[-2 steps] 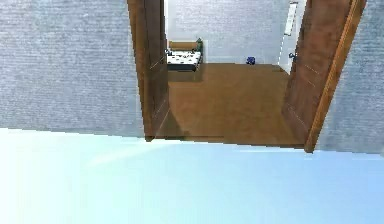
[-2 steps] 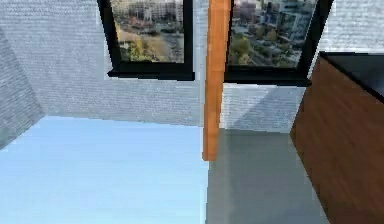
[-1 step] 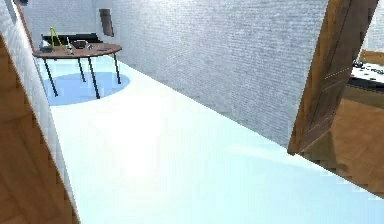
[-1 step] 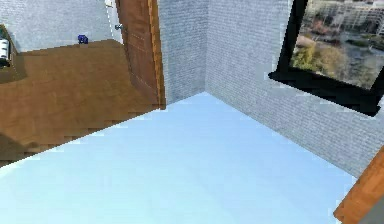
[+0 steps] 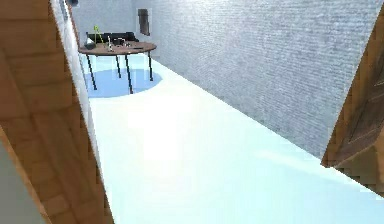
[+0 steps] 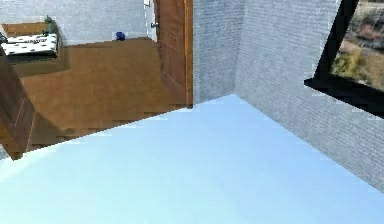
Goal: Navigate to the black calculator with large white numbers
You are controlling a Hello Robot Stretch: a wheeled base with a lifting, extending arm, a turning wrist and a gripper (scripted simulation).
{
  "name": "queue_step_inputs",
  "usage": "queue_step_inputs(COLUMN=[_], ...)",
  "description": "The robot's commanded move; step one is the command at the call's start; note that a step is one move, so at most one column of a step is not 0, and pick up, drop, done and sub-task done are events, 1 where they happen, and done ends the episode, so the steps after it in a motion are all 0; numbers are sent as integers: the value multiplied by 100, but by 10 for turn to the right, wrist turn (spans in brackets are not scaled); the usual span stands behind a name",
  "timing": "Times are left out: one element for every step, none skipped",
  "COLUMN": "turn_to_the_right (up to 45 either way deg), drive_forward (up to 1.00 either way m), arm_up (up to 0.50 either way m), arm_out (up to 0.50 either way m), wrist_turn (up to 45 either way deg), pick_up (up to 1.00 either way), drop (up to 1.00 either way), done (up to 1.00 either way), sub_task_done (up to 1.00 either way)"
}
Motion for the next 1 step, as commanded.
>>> queue_step_inputs(turn_to_the_right=[0], drive_forward=[45], arm_up=[0], arm_out=[0], wrist_turn=[0], pick_up=[0], drop=[0], done=[0], sub_task_done=[0])
